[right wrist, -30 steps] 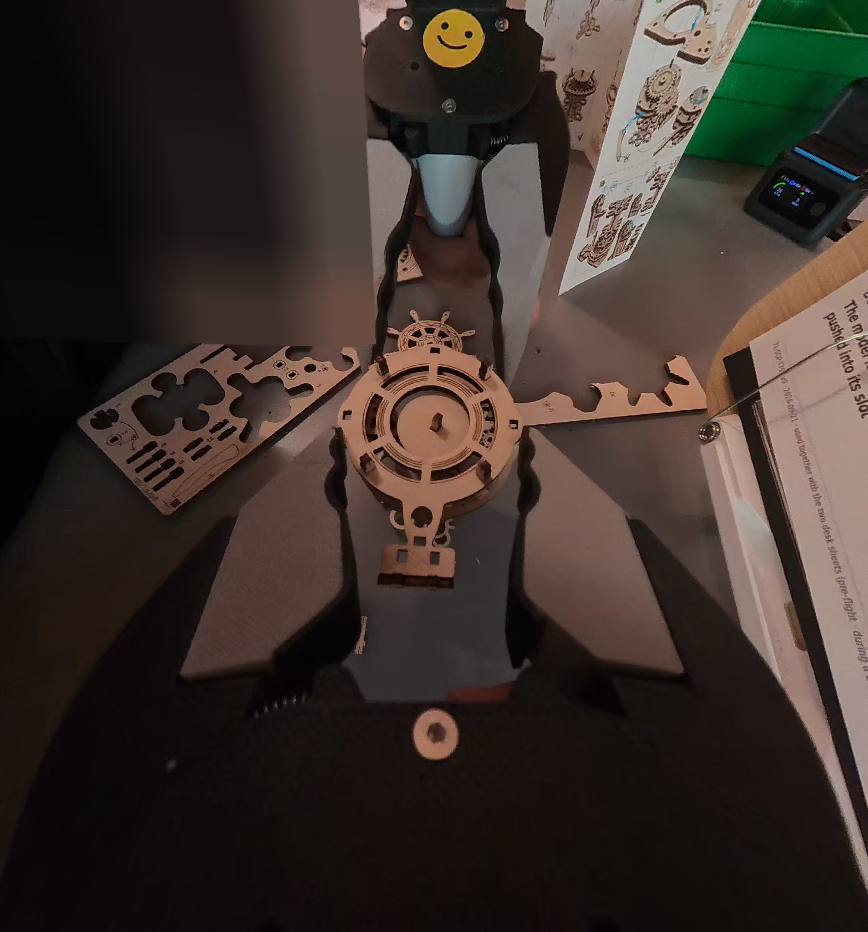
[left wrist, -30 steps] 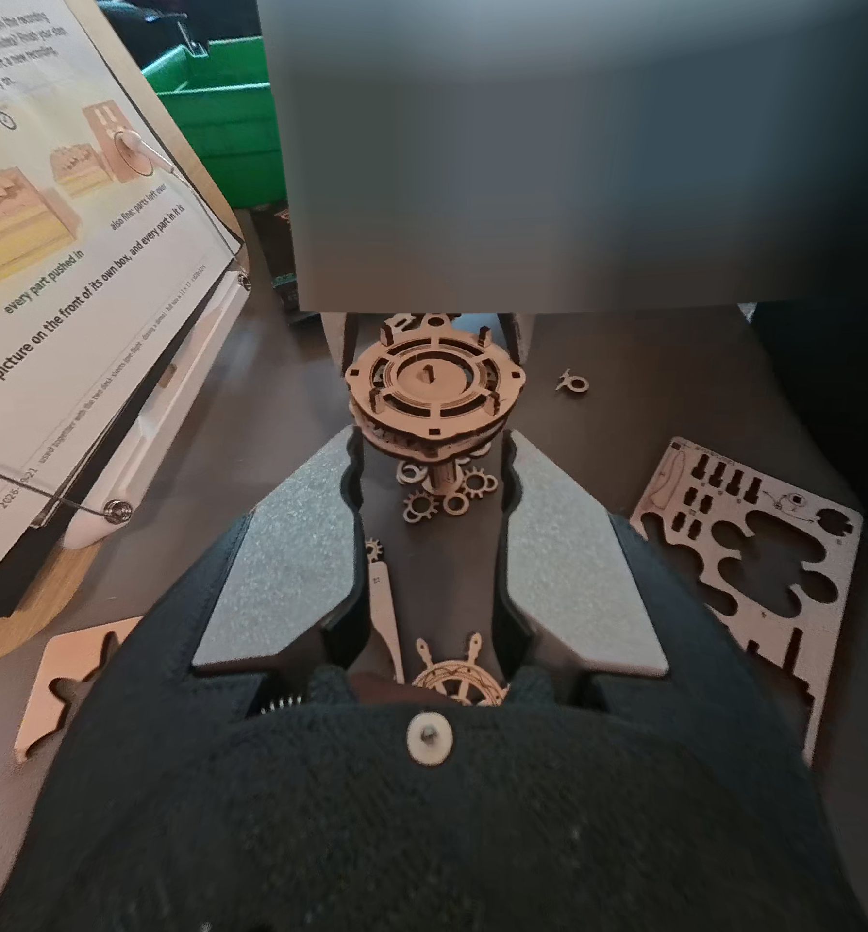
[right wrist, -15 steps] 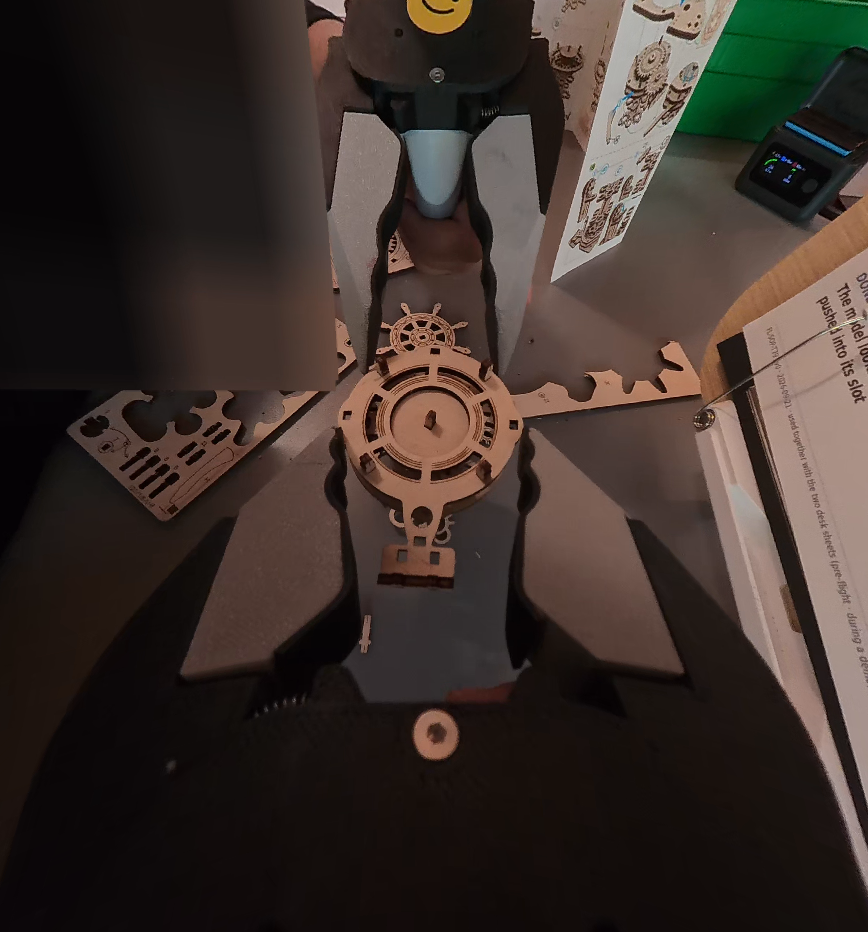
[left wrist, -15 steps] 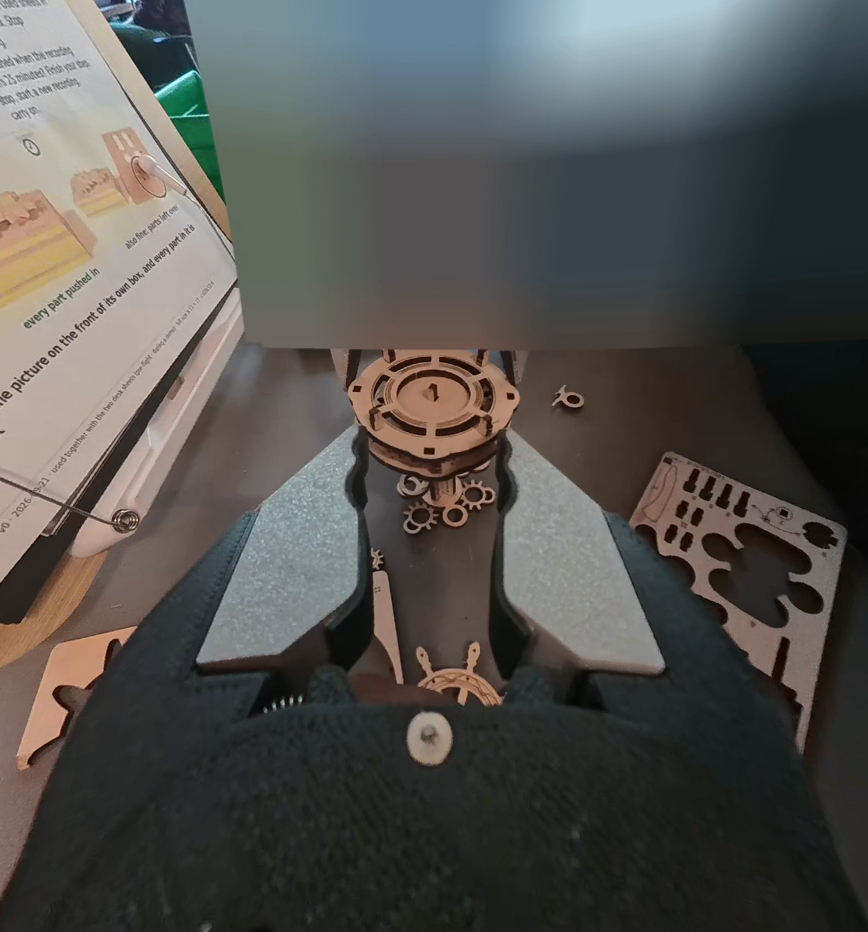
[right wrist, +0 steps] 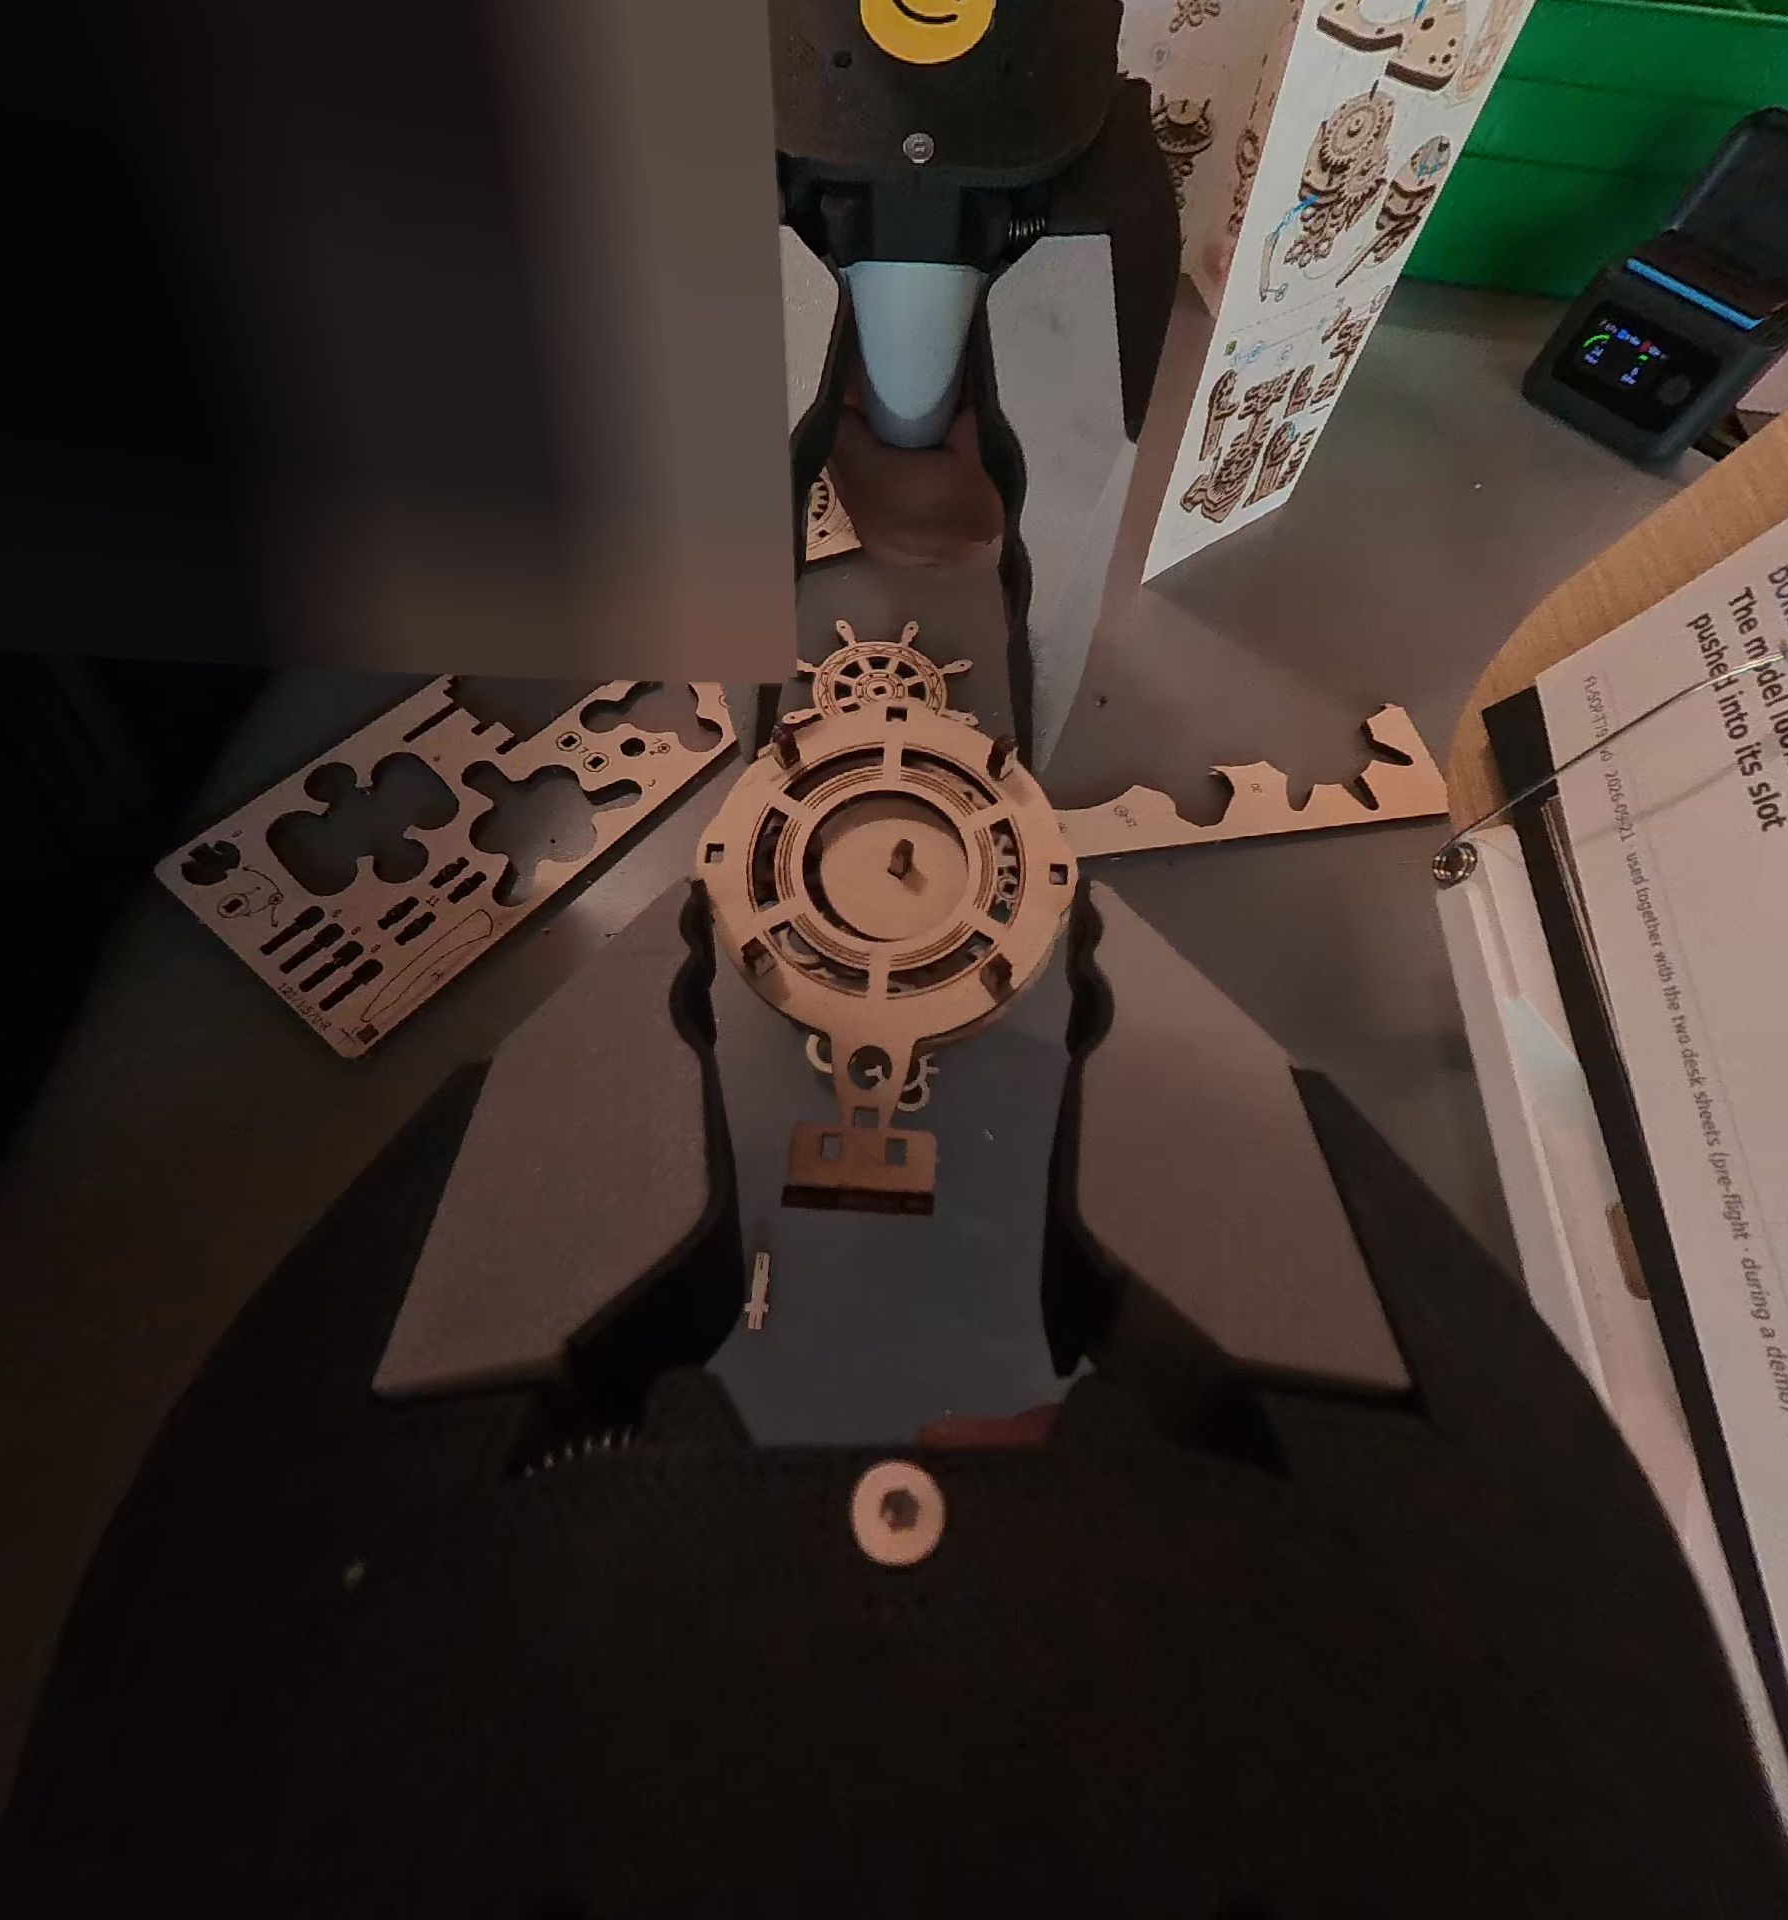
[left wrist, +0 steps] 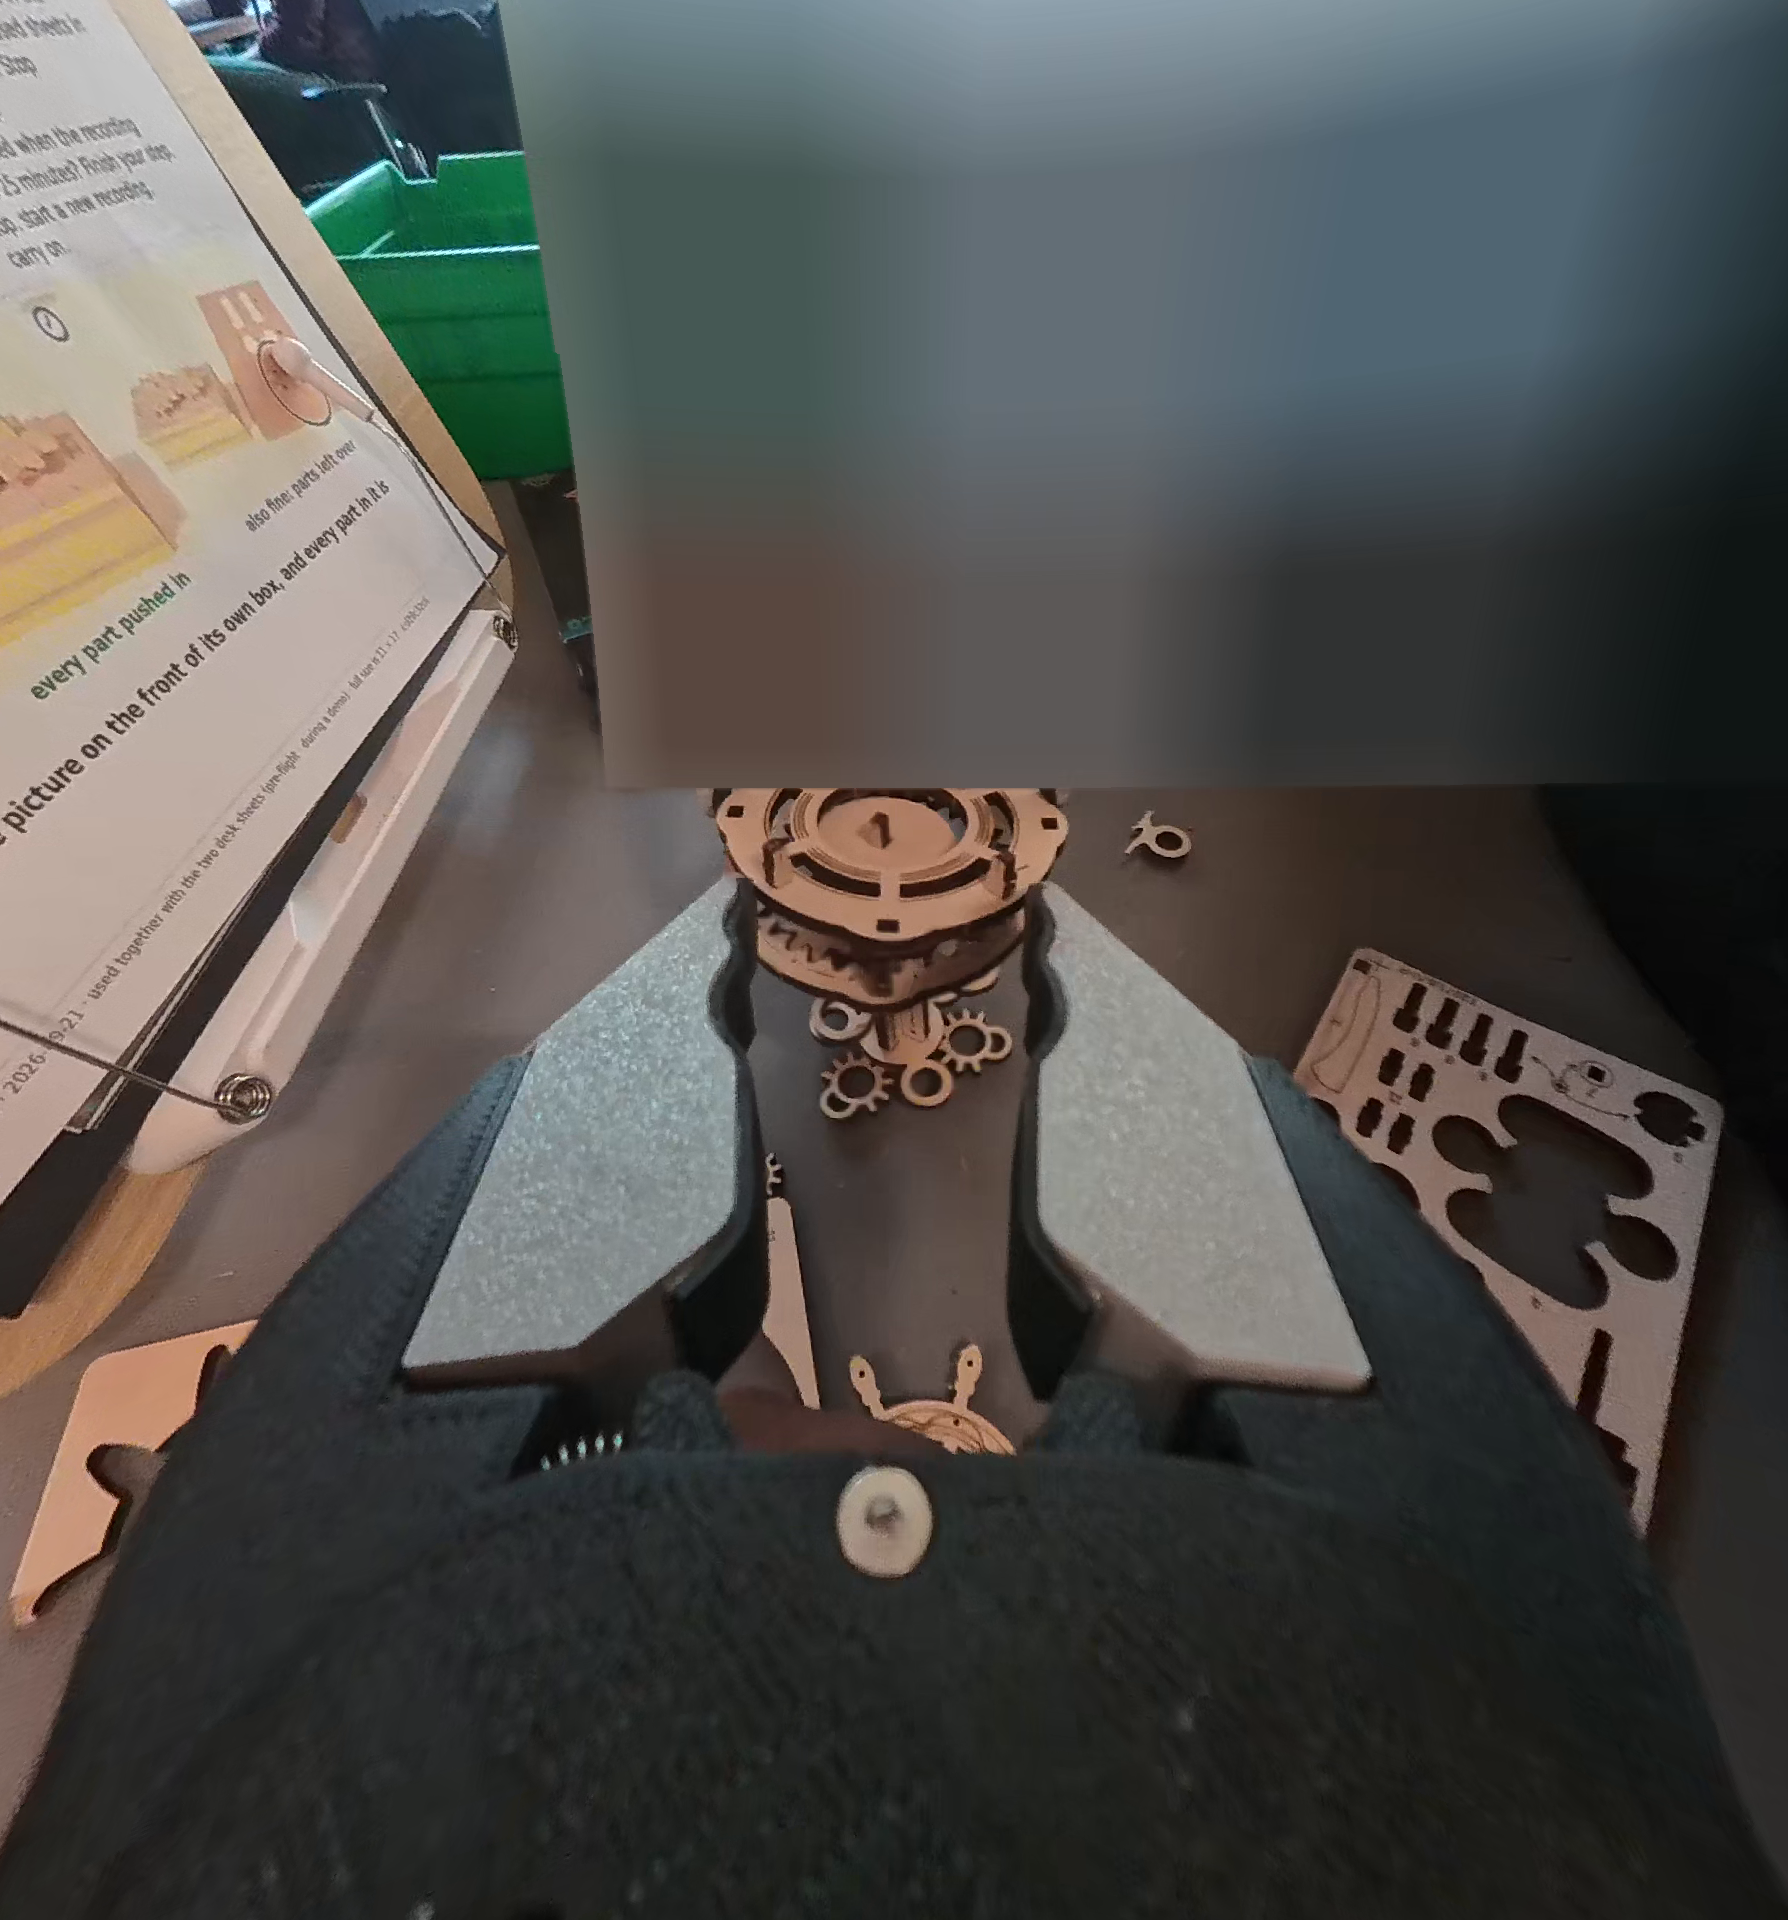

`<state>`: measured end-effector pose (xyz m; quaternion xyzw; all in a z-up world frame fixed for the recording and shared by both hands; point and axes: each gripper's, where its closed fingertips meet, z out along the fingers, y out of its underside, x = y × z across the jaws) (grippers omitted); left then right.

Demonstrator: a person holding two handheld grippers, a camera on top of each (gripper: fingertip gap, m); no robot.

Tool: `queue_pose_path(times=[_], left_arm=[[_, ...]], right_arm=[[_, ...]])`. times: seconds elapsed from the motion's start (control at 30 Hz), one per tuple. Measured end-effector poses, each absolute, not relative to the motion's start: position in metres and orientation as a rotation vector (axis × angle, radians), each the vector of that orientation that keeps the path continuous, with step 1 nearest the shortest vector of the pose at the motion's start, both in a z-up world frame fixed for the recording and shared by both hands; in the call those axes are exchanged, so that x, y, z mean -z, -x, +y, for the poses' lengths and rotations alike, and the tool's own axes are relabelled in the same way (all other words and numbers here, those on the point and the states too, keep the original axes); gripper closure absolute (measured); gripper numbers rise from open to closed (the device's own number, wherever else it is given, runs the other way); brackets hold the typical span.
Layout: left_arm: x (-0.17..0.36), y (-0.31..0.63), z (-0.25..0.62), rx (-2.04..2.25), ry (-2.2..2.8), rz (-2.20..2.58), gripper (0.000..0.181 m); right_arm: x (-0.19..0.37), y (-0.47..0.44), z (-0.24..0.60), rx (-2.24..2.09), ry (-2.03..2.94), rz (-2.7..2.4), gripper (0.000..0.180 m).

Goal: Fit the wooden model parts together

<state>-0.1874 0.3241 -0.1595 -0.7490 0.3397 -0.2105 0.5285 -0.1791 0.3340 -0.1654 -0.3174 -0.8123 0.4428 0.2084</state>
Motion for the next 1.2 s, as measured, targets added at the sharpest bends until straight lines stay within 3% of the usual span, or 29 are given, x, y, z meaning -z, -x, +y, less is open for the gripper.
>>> queue_pose_path(times=[1.2], left_arm=[[0.162,0.198,0.322,0.598,1.762,0.893,0.140]], right_arm=[[0.167,0.185,0.335,-1.001,1.106,-2.233,0.114]])
